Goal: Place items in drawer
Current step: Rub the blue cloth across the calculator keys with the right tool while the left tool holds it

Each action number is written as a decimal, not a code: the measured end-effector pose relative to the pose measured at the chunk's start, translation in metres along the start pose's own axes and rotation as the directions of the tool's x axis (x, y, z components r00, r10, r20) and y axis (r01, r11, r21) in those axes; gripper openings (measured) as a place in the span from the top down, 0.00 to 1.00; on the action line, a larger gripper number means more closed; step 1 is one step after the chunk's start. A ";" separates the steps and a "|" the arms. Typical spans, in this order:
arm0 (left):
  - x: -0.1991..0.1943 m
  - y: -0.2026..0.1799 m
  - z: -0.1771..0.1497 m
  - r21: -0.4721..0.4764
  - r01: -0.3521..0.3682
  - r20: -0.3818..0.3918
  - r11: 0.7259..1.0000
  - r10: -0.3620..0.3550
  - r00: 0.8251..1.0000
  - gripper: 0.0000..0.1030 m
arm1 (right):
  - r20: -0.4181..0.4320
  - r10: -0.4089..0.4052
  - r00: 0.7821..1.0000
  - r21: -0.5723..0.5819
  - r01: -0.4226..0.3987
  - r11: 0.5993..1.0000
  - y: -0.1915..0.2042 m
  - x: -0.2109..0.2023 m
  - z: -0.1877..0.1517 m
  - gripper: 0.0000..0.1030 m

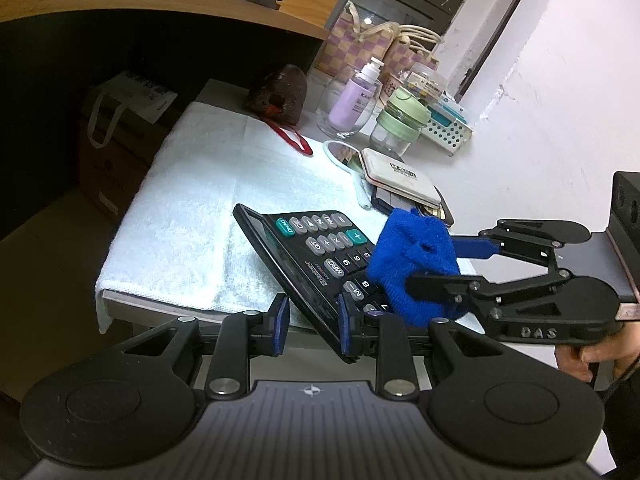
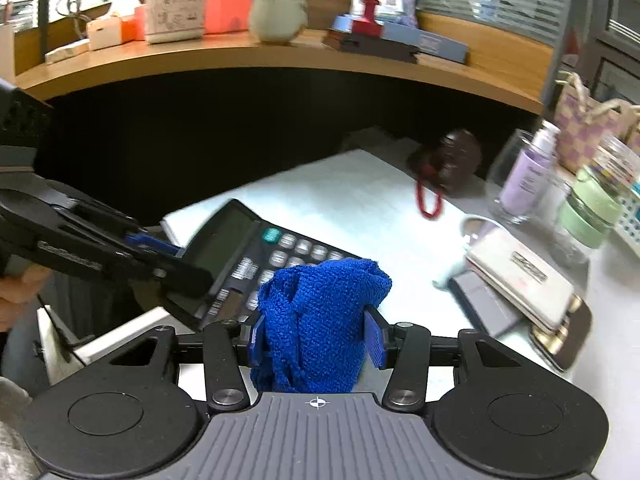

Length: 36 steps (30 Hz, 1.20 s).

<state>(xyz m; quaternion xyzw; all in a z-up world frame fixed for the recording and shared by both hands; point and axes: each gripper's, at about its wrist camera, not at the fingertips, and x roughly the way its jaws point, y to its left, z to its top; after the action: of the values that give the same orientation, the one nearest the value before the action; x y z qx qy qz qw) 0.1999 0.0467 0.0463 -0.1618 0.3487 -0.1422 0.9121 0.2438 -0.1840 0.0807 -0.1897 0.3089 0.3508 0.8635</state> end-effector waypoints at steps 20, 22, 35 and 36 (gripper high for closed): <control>0.001 -0.003 -0.001 0.042 0.000 0.005 0.999 0.000 1.000 0.70 | 0.030 -0.069 0.997 0.090 0.066 0.994 -0.030 0.033 0.014 0.49; 0.001 -0.003 -0.001 0.043 0.001 0.006 0.999 -0.001 1.000 0.70 | 0.038 -0.071 0.997 0.086 0.068 0.994 -0.028 0.037 0.018 0.49; 0.001 -0.002 -0.001 0.045 0.002 0.005 0.999 -0.002 1.000 0.70 | 0.078 -0.012 0.997 0.090 0.005 0.996 -0.018 0.056 0.039 0.49; 0.001 -0.002 -0.001 0.045 0.002 0.006 0.999 -0.002 1.000 0.70 | 0.080 -0.006 0.997 0.088 -0.001 0.996 -0.017 0.057 0.040 0.49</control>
<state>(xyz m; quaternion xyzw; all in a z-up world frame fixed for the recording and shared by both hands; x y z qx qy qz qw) 0.2000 0.0440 0.0460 -0.1417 0.3427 -0.1504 0.9164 0.3038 -0.1462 0.0741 -0.1375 0.2888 0.3430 0.8832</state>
